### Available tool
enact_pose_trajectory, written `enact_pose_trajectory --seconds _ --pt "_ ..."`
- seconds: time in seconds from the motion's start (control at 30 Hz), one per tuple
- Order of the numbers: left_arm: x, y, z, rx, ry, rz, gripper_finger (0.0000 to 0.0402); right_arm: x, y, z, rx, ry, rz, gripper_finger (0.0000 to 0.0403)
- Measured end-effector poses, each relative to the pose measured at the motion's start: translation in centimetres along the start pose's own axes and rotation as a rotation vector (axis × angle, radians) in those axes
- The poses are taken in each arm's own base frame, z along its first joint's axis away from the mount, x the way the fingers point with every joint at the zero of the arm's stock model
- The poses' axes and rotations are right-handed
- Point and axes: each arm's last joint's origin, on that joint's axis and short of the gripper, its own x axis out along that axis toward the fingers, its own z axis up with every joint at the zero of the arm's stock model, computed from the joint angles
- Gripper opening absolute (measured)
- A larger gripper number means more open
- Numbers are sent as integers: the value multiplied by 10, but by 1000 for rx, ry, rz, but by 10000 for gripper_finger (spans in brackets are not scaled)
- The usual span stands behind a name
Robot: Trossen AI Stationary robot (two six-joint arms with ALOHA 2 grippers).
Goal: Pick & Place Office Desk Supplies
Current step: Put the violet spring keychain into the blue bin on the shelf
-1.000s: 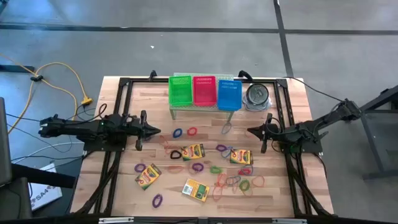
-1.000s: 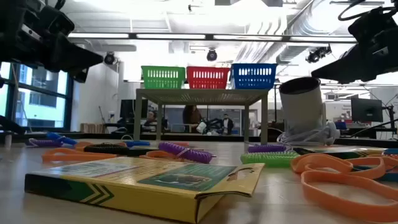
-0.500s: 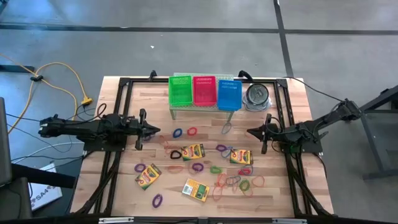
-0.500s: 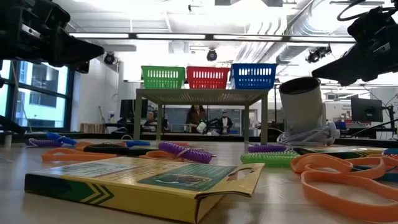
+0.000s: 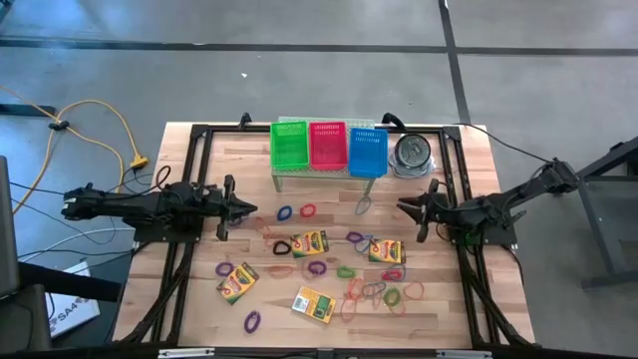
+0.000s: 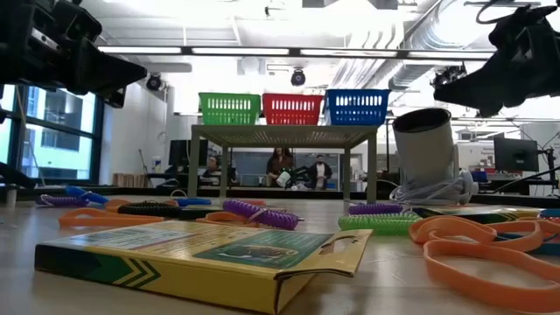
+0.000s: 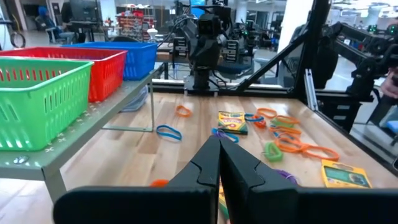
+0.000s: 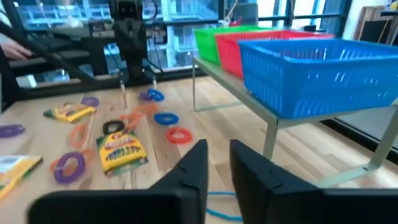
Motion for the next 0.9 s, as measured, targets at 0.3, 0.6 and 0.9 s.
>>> enact_pose_trajectory --seconds 0.3,0.6,0.9 --pt "1 0 -2 -44 19 2 53 0 6 8 -136 -6 145 197" --pt "3 1 -5 -20 50 28 167 5 13 31 -200 38 127 208" --pt "3 1 -4 -38 47 28 179 17 29 63 -222 235 104 208"
